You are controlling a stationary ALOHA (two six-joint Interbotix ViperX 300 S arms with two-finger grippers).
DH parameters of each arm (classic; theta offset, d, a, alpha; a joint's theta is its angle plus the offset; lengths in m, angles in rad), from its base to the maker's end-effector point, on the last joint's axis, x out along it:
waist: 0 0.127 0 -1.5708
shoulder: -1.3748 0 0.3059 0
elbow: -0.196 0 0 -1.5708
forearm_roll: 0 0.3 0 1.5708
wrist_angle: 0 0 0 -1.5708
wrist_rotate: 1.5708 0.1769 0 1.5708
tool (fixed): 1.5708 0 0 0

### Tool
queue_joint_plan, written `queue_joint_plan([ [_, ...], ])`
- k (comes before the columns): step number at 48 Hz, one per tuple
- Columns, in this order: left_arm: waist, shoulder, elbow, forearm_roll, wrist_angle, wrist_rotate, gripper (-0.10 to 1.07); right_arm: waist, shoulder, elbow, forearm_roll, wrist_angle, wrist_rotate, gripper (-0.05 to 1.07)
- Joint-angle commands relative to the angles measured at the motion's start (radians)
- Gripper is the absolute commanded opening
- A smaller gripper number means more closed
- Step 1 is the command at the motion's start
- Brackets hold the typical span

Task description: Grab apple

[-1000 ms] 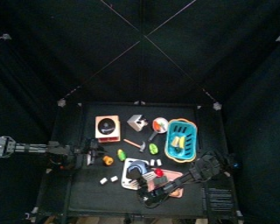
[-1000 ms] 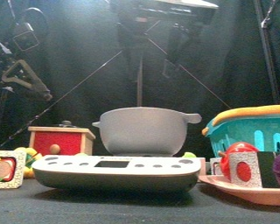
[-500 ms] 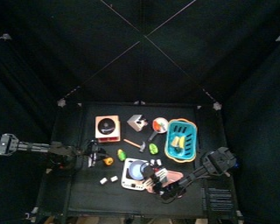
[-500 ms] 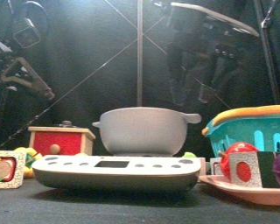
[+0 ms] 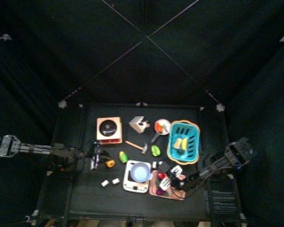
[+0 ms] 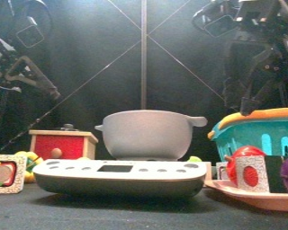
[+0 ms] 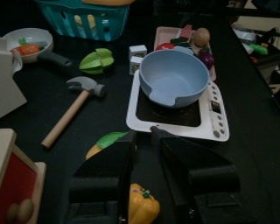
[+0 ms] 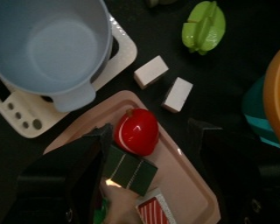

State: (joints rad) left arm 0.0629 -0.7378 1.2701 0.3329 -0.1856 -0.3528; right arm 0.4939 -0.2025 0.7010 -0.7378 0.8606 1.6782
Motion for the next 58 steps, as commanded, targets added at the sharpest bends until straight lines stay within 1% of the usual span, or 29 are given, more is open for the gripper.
queue_joint_plan([
  [1, 0.026, 0.005, -0.035, -0.02, -0.014, -0.002, 0.67, -0.021, -0.086, 0.058, -0.017, -0.084, 0.0, 0.99],
  [4, 0.051, 0.005, -0.035, -0.044, -0.028, 0.0, 0.67, -0.037, -0.11, 0.086, -0.029, -0.133, -0.002, 0.99],
  [10, 0.087, 0.005, -0.04, -0.092, -0.071, 0.0, 0.67, -0.074, -0.141, 0.12, -0.069, -0.189, 0.0, 0.99],
  [16, 0.092, 0.006, -0.063, -0.147, -0.11, 0.0, 0.67, -0.114, -0.155, 0.133, -0.106, -0.204, -0.003, 0.99],
  [20, 0.098, 0.009, -0.077, -0.181, -0.133, 0.003, 0.67, -0.121, -0.169, 0.146, -0.118, -0.206, 0.002, 0.99],
  [25, 0.114, 0.017, -0.087, -0.209, -0.149, 0.005, 0.67, -0.118, -0.169, 0.141, -0.097, -0.207, 0.008, 0.99],
  [35, 0.161, 0.037, -0.091, -0.209, -0.15, 0.005, 0.67, -0.114, -0.163, 0.144, -0.006, -0.229, 0.012, 0.99],
  [41, 0.169, 0.051, -0.086, -0.209, -0.152, 0.005, 0.67, -0.112, -0.144, 0.153, 0.041, -0.253, 0.002, 0.99],
  [48, 0.163, 0.075, -0.074, -0.212, -0.153, 0.003, 0.67, -0.11, -0.124, 0.176, 0.046, -0.275, 0.003, 0.99],
  [58, 0.16, 0.087, -0.071, -0.199, -0.152, 0.006, 0.67, -0.107, -0.097, 0.166, 0.026, -0.302, 0.0, 0.99],
])
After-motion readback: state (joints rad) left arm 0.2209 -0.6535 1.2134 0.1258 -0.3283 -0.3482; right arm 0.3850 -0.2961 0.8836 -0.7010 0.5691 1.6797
